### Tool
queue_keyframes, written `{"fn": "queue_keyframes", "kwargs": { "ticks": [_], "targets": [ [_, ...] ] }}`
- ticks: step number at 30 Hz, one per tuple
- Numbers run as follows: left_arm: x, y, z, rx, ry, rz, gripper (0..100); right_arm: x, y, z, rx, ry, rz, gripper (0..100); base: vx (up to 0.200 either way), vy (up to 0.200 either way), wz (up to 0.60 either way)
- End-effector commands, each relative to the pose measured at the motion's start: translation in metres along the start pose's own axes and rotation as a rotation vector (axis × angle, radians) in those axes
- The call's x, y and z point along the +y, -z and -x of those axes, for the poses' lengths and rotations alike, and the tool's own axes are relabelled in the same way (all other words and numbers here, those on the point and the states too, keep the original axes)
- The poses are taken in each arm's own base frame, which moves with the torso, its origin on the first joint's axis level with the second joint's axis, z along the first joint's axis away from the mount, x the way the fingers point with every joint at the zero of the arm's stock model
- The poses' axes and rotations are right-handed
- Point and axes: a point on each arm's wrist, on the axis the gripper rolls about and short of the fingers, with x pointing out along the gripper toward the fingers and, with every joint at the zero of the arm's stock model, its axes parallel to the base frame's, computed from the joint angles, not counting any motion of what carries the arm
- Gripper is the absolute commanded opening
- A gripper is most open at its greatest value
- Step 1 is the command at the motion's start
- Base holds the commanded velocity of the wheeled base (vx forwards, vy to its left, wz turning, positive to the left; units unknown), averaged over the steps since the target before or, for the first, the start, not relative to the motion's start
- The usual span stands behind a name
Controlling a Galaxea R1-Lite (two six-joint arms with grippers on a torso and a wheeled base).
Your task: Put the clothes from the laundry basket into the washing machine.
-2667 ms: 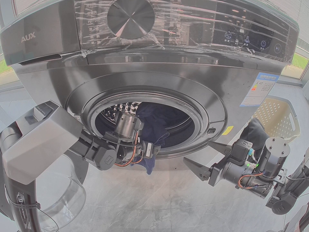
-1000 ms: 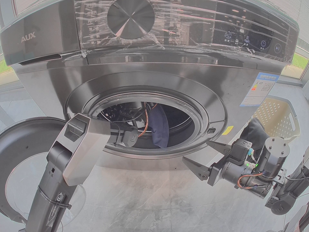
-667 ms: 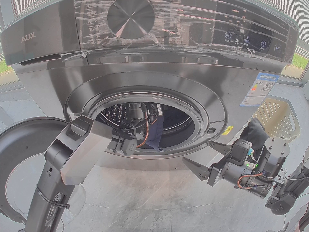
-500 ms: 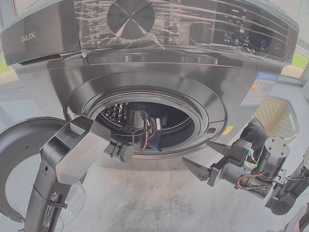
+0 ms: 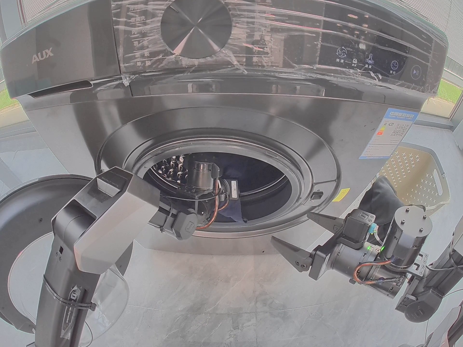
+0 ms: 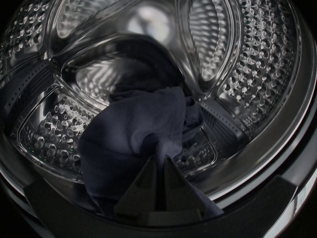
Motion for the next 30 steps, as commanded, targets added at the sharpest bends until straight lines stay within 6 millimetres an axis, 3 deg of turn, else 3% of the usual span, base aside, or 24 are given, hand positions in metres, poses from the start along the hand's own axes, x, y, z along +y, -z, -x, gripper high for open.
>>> {"fn": "queue_keyframes", "kwargs": {
  "ticks": [1, 8, 11, 12, 22, 23, 26, 30],
  "targets": [
    [-0.005, -0.011, -0.007, -0.068, 0.014, 0.031, 0, 0.0, 0.001, -0.001, 0.001, -0.001, 0.0, 100, 0.0, 0.0, 0.0],
    [-0.01, -0.033, -0.032, -0.297, 0.036, 0.119, 0, 0.0, 0.0, -0.001, -0.002, -0.001, 0.0, 100, 0.0, 0.0, 0.0],
    [-0.011, -0.034, -0.037, -0.344, 0.045, 0.129, 0, 0.0, 0.0, -0.001, -0.002, -0.001, 0.0, 100, 0.0, 0.0, 0.0],
    [-0.009, -0.025, -0.042, -0.357, 0.039, 0.128, 0, 0.0, 0.0, -0.001, -0.002, -0.001, 0.0, 100, 0.0, 0.0, 0.0],
    [-0.009, -0.031, -0.04, -0.405, 0.047, 0.134, 0, 0.0, 0.0, 0.0, -0.002, -0.001, 0.0, 100, 0.0, 0.0, 0.0],
    [-0.011, -0.032, -0.039, -0.401, 0.049, 0.135, 100, 0.0, 0.0, 0.0, -0.002, -0.001, 0.0, 100, 0.0, 0.0, 0.0],
    [-0.02, -0.047, -0.03, -0.414, 0.062, 0.141, 100, 0.0, -0.001, 0.0, -0.004, -0.001, 0.0, 100, 0.0, 0.0, 0.0],
    [-0.025, -0.05, -0.014, -0.364, 0.065, 0.128, 100, 0.0, -0.001, 0.001, -0.002, -0.001, 0.0, 100, 0.0, 0.0, 0.0]
  ]
}}
